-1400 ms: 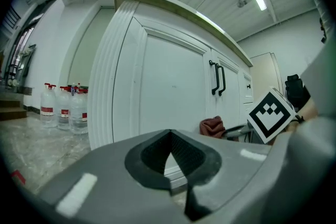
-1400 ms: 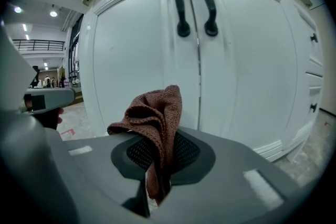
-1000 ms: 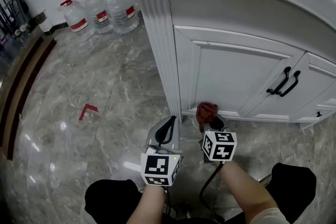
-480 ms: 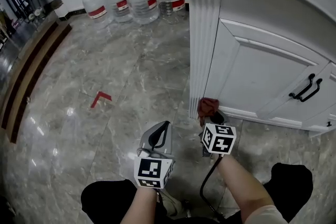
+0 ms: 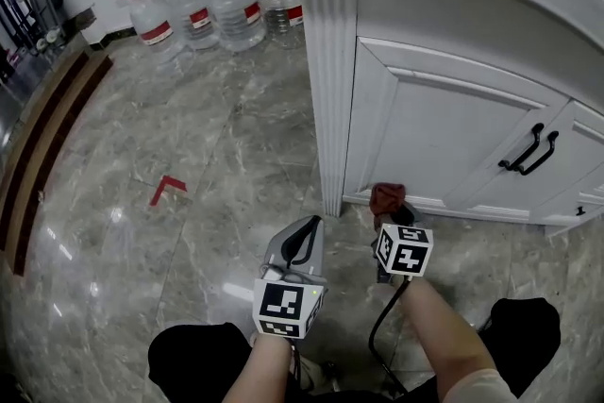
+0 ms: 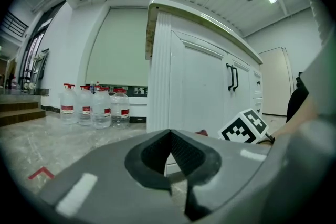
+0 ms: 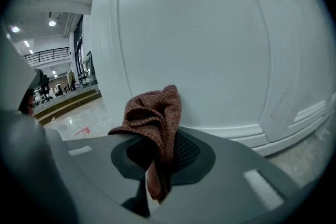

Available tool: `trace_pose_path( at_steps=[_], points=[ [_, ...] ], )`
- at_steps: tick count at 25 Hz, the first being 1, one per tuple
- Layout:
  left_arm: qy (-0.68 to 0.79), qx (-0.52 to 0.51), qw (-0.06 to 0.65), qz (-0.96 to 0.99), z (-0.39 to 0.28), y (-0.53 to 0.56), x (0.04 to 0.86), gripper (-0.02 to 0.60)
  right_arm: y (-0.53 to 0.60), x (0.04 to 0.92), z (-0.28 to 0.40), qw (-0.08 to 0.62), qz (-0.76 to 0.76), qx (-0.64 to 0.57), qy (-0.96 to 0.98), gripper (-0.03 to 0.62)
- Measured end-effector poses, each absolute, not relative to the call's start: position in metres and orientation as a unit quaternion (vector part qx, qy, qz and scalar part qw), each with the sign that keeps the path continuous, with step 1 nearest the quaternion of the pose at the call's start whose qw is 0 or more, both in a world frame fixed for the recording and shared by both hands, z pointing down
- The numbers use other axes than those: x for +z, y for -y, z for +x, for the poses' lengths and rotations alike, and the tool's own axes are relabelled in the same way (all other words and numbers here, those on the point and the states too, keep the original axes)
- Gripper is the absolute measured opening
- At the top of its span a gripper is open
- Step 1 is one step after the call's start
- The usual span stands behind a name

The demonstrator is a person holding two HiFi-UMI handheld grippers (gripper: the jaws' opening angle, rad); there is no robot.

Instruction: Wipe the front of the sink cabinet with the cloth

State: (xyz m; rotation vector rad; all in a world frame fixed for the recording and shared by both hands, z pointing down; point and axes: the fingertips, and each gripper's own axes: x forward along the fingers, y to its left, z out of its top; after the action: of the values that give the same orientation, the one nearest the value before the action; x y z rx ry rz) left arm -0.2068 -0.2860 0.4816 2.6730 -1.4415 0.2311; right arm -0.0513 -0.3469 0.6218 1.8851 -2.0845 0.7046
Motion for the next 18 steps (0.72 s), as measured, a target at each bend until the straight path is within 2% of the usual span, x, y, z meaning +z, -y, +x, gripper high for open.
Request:
trace_pose_path(
  at_steps=[12,18],
  points=[
    [0.436,0.085,0.039,0.895,-0.141,0.283,0.480,0.000,0.317,0.615,0.046,0.111,0.694,0.261,0.661,0.080],
    [0.405,0.088,0.023,0.910,-0.085,0.277,0.479,0.000,0.300,0.611,0.089,0.108,0.707,0.273,0.643,0.081]
  ],
)
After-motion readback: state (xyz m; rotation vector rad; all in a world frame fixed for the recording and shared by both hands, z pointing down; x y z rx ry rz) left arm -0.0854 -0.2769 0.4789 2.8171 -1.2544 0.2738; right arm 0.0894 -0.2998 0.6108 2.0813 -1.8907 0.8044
